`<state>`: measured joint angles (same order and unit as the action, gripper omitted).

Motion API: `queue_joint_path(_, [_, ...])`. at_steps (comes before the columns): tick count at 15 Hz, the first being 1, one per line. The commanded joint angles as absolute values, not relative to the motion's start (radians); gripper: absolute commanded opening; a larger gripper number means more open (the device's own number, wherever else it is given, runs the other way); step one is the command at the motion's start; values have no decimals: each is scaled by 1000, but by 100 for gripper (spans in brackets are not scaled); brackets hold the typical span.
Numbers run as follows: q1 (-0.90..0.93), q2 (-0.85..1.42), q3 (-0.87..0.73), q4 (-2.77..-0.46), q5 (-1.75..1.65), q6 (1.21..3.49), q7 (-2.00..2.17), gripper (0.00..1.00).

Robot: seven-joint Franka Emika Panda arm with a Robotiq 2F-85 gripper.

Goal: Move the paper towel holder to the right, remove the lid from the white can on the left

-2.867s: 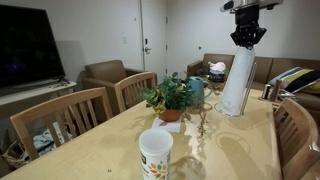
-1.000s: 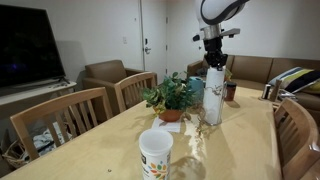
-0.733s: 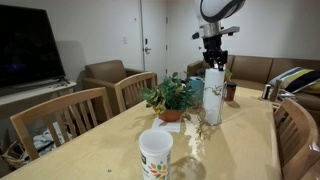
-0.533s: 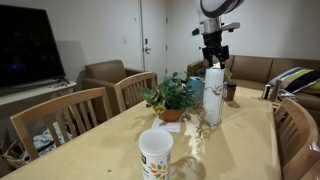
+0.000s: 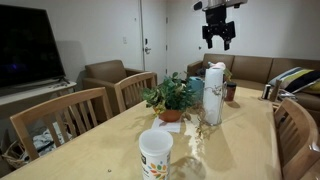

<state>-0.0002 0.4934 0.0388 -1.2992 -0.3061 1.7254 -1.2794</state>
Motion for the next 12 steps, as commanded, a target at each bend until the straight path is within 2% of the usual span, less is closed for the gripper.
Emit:
queue_joint_path(1, [44,340,73,-1481,-344,1796,-1300,100])
queue_joint_path(7, [122,272,166,-1621,-354,1923,-1393,100])
queue_joint_path(12, [109,290,216,-1724,-257,2158,-1585,100])
